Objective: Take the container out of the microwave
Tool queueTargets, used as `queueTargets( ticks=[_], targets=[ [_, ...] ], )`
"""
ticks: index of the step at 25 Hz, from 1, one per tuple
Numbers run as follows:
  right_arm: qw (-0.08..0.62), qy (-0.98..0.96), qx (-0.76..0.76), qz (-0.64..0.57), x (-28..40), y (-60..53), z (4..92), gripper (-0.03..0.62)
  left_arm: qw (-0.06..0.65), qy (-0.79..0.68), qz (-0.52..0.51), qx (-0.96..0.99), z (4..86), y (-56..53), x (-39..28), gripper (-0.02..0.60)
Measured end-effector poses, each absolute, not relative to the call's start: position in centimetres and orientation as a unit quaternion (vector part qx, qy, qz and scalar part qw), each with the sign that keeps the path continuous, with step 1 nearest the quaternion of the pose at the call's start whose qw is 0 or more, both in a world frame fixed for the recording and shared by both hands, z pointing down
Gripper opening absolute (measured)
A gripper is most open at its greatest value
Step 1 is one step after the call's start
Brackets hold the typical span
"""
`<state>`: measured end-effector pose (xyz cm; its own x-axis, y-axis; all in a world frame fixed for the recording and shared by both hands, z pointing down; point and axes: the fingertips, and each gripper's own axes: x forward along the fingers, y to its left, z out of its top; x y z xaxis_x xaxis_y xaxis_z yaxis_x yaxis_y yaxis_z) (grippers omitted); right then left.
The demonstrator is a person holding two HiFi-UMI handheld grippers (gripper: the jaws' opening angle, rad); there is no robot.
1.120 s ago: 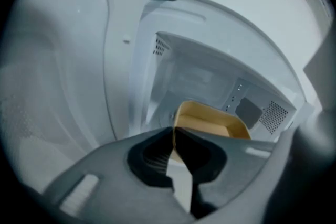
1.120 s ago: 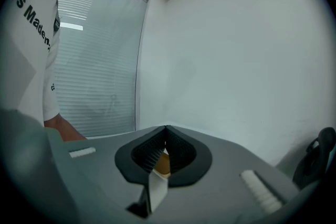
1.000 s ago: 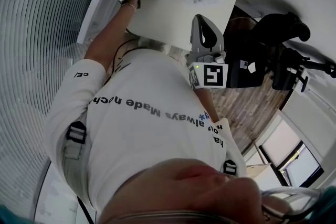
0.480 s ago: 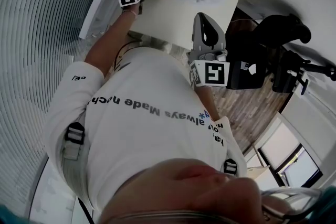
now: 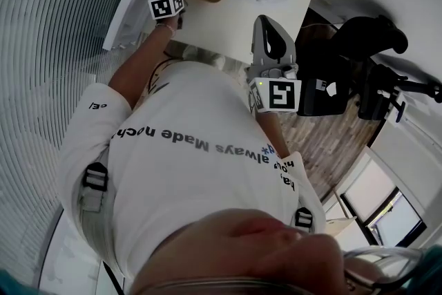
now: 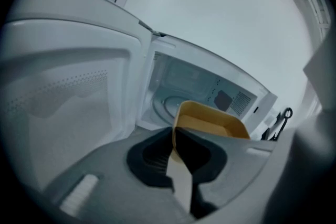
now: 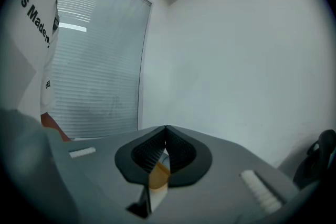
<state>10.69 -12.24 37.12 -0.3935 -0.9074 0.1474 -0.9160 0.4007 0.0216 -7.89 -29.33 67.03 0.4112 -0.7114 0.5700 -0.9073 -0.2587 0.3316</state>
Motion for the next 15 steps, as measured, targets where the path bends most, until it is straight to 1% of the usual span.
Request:
queueTargets(
  ticks=[15],
  targets=[
    [0.070, -0.829, 0.553, 0.037, 11.5, -12.0, 37.5, 0.002, 0.332, -0.483, 0.170, 0.792, 69.1, -24.3, -5.2, 0.020]
  ],
)
